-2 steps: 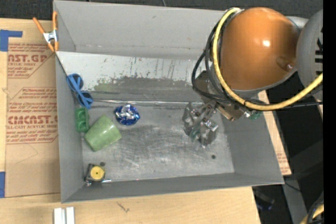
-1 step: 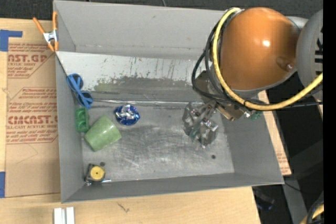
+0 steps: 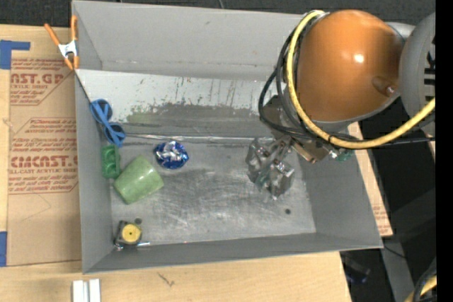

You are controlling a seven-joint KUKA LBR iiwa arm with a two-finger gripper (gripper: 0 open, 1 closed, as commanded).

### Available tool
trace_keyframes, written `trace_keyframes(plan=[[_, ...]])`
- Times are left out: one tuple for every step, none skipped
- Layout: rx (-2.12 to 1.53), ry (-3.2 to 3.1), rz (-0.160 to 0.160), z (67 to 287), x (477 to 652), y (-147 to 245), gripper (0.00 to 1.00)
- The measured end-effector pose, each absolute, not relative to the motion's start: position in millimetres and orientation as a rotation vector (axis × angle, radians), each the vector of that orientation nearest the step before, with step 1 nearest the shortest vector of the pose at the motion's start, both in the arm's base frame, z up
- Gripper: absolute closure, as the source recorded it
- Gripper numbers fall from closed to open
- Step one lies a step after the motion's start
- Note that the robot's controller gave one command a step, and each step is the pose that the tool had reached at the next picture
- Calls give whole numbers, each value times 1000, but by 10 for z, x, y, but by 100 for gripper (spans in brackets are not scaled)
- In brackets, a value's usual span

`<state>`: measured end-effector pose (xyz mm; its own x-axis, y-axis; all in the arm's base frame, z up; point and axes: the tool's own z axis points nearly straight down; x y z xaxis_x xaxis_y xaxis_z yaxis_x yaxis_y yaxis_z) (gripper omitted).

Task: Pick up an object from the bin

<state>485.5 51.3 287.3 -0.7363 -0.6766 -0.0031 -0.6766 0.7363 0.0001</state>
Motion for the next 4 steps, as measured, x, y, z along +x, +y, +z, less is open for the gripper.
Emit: trace_keyframes(plan=[[-1140, 2925, 2, 2872, 4855, 513, 100], [-1140, 2924, 2, 2872, 4855, 513, 100], [-1140, 2924, 2, 2872, 4855, 513, 100], [-1140, 2924, 2, 2872, 4855, 513, 100]])
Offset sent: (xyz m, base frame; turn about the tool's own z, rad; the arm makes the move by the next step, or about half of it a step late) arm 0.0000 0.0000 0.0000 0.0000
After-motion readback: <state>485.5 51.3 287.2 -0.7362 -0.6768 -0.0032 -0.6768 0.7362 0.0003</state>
